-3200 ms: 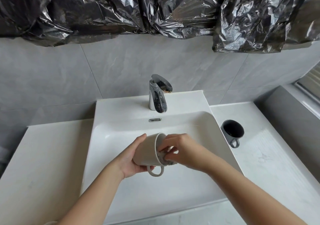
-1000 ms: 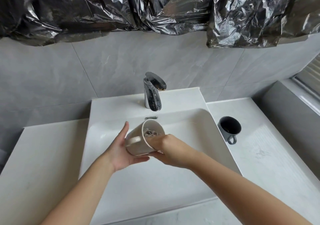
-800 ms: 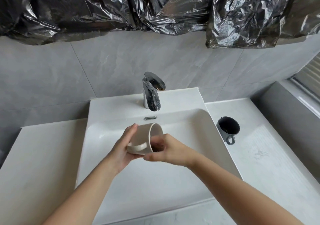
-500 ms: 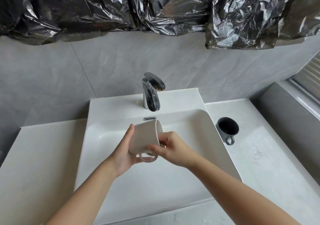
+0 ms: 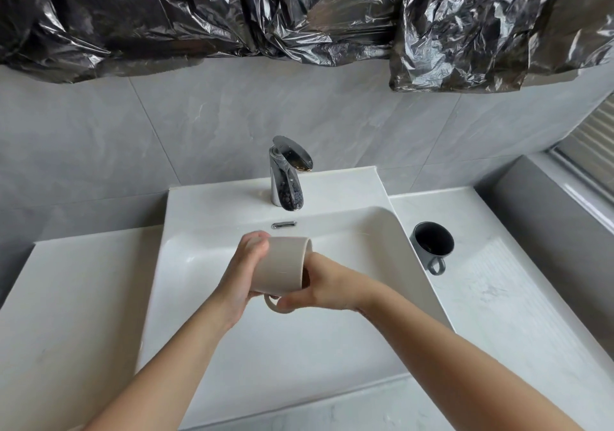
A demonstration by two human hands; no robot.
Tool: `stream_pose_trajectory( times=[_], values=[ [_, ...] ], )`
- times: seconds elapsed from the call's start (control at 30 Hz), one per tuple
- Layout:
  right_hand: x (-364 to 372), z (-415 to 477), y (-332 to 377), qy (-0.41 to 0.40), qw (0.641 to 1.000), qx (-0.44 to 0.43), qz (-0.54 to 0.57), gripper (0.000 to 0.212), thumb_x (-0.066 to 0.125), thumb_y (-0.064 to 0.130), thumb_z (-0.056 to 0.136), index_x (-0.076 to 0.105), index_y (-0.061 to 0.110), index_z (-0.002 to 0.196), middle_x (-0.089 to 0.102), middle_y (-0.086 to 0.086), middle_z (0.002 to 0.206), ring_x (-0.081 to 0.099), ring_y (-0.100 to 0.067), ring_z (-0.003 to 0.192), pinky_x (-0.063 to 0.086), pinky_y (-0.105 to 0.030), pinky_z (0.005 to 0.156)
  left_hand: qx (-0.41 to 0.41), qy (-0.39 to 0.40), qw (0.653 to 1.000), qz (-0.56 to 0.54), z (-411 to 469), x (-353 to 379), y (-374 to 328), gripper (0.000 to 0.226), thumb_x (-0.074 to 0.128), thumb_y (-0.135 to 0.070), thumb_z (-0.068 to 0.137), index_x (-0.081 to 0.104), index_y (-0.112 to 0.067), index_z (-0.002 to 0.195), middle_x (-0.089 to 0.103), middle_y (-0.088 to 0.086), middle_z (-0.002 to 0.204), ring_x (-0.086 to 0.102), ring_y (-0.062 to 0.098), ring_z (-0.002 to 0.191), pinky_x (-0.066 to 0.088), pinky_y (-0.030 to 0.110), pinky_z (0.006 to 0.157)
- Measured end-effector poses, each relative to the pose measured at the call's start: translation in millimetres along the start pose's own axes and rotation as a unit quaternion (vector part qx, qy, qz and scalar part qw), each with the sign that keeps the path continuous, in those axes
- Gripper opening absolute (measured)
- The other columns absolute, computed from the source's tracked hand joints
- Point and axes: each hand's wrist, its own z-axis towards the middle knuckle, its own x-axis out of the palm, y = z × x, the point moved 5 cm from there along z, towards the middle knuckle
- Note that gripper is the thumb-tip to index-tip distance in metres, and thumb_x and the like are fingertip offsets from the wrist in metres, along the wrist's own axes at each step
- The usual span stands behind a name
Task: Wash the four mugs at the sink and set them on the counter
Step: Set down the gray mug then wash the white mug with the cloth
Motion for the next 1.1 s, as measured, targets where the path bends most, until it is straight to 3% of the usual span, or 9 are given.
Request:
stream_pose_trajectory(
  times=[0.17, 0.23, 0.3, 0.43, 0.6, 0.73, 0.8, 0.97, 1.1],
  values=[
    [2, -7, -10, -0.05, 0.987, 0.019, 0.149, 0.04, 0.058, -0.007, 0.081, 0.056, 0.012, 0.116, 0.063, -0.004, 0.093, 0.062, -0.009, 0.079, 0.05, -0.02, 0.068, 0.094, 0.035, 0.986, 0.13, 6, -3, 2, 0.048, 0.044, -0.072, 0.072, 0.045, -0.053, 0.116, 0.053, -0.008, 0.124, 0.053, 0.018, 0.112, 0.044, 0.04, 0.096],
    [-3, -7, -15, -0.081, 0.995, 0.009, 0.056, 0.041, 0.057, 0.001, 0.079, 0.058, 0.012, 0.118, 0.067, -0.012, 0.1, 0.063, -0.018, 0.085, 0.056, -0.034, 0.076, 0.026, 0.068, 0.989, 0.129, 4, -3, 12, 0.078, 0.038, -0.091, 0.065, 0.04, -0.05, 0.131, 0.052, -0.006, 0.135, 0.052, 0.017, 0.121, 0.042, 0.045, 0.105],
    [-10, -8, -7, -0.106, 0.986, -0.045, -0.122, 0.037, 0.052, 0.0, 0.079, 0.06, 0.009, 0.113, 0.065, -0.005, 0.099, 0.057, -0.011, 0.081, 0.051, -0.028, 0.07, -0.094, 0.127, 0.986, 0.056, 0, -2, 20, 0.095, 0.032, -0.094, 0.066, 0.051, -0.031, 0.135, 0.062, 0.003, 0.128, 0.059, 0.024, 0.114, 0.05, 0.046, 0.094],
    [-3, -6, 15, -0.067, 0.909, -0.211, -0.353, 0.043, 0.039, 0.004, 0.085, 0.057, 0.001, 0.125, 0.052, -0.008, 0.133, 0.046, -0.016, 0.115, 0.036, -0.012, 0.09, -0.187, 0.123, 0.962, -0.155, -1, 3, 3, 0.077, 0.037, -0.075, 0.078, 0.074, -0.015, 0.107, 0.07, 0.018, 0.102, 0.067, 0.037, 0.088, 0.056, 0.04, 0.068],
    [0, 3, -9, -0.077, 0.99, -0.05, -0.104, 0.054, 0.059, -0.003, 0.078, 0.051, 0.008, 0.13, 0.06, -0.004, 0.114, 0.056, -0.002, 0.096, 0.049, -0.017, 0.084, -0.098, 0.023, 0.989, -0.109, 7, 5, 9, 0.056, 0.066, -0.054, 0.077, 0.063, -0.016, 0.117, 0.066, 0.014, 0.106, 0.067, 0.025, 0.087, 0.057, 0.037, 0.064],
    [5, -2, -21, -0.065, 0.99, 0.016, 0.126, 0.055, 0.067, 0.007, 0.075, 0.052, 0.021, 0.125, 0.055, -0.012, 0.115, 0.059, -0.02, 0.095, 0.056, -0.038, 0.076, -0.034, 0.042, 0.998, -0.016, 6, 2, 8, 0.065, 0.069, -0.054, 0.061, 0.055, -0.023, 0.116, 0.062, 0.013, 0.115, 0.066, 0.031, 0.096, 0.057, 0.045, 0.065],
    [6, -6, -20, -0.055, 0.987, 0.023, 0.146, 0.051, 0.069, 0.008, 0.074, 0.055, 0.023, 0.12, 0.048, -0.006, 0.114, 0.055, -0.019, 0.087, 0.048, -0.031, 0.064, -0.038, 0.068, 0.997, -0.01, 4, 2, 14, 0.064, 0.071, -0.053, 0.061, 0.054, -0.024, 0.116, 0.062, 0.016, 0.117, 0.065, 0.04, 0.1, 0.058, 0.051, 0.07],
    [10, -11, -27, -0.048, 0.987, 0.036, 0.148, 0.048, 0.069, 0.012, 0.082, 0.054, 0.013, 0.128, 0.062, -0.007, 0.114, 0.062, -0.018, 0.106, 0.053, -0.035, 0.092, -0.035, 0.065, 0.997, -0.008, 1, 3, 16, 0.071, 0.07, -0.055, 0.057, 0.051, -0.031, 0.121, 0.057, 0.009, 0.123, 0.064, 0.024, 0.098, 0.056, 0.038, 0.068],
    [5, -15, -25, -0.091, 0.996, 0.015, 0.012, 0.03, 0.062, 0.006, 0.085, 0.062, 0.008, 0.114, 0.07, -0.01, 0.104, 0.066, -0.019, 0.091, 0.056, -0.036, 0.082, -0.139, 0.162, 0.977, -0.004, -6, 1, 17, 0.068, 0.057, -0.073, 0.077, 0.057, -0.025, 0.124, 0.065, 0.017, 0.111, 0.065, 0.03, 0.091, 0.056, 0.039, 0.071]
  ],
)
